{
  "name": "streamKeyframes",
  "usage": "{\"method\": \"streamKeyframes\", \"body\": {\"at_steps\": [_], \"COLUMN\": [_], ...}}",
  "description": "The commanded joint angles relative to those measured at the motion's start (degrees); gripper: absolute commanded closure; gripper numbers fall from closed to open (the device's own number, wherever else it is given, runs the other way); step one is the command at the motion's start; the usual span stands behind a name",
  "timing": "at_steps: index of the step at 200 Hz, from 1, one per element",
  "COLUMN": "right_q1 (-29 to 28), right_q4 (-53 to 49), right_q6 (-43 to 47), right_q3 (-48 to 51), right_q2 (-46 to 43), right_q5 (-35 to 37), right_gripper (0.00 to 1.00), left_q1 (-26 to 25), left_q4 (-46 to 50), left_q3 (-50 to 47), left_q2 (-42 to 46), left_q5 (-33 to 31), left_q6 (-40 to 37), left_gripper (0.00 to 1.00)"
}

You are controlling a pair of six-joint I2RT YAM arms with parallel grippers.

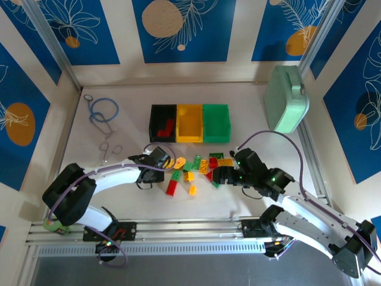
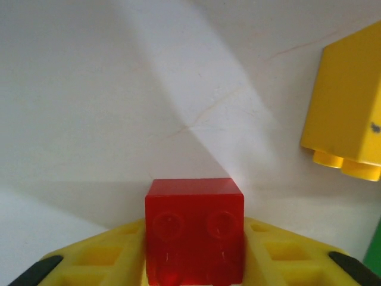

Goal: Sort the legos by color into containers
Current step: Pick up the lego from the center of the table, then place the lego in the container.

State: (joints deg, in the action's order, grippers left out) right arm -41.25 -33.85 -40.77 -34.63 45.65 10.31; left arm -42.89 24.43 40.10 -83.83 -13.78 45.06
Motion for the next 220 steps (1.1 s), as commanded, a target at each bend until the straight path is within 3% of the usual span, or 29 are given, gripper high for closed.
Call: {"method": "streamKeyframes", "body": {"at_steps": [1, 40, 78, 136, 182, 203, 220], "right_q1": [-0.3, -0.2, -0.2, -0.1, 0.0, 0.1, 0.3], "right_q4": [0.9, 1.3, 0.5, -1.7, -4.0, -5.0, -5.6], "right_q6": [-0.7, -0.6, -0.6, -0.9, -0.7, -0.5, -0.4], "right_q3": [1.0, 1.4, 1.5, 2.4, 2.2, 1.9, 1.7], "right_q2": [0.0, 0.3, -0.2, -3.6, -6.0, -6.8, -7.4], "right_q5": [0.3, 0.3, 0.3, 0.9, 1.1, 1.2, 1.2], "right_gripper": [0.18, 0.18, 0.18, 0.18, 0.18, 0.18, 0.18], "left_q1": [-0.3, 0.3, 4.2, 11.0, 13.7, 14.4, 14.4], "left_q4": [1.8, 4.4, 6.2, 10.5, 15.2, 18.4, 18.8], "left_q3": [1.6, 7.5, 17.1, 35.9, 50.2, 55.8, 57.1], "left_q2": [0.0, -0.1, -3.6, -16.3, -27.5, -31.9, -32.4], "left_q5": [-1.2, -3.1, -1.7, 1.8, 2.2, 2.3, 2.7], "left_q6": [-0.4, -4.1, -9.0, -15.4, -18.5, -18.7, -18.5], "left_gripper": [0.68, 0.71, 0.71, 0.71, 0.71, 0.66, 0.50]}}
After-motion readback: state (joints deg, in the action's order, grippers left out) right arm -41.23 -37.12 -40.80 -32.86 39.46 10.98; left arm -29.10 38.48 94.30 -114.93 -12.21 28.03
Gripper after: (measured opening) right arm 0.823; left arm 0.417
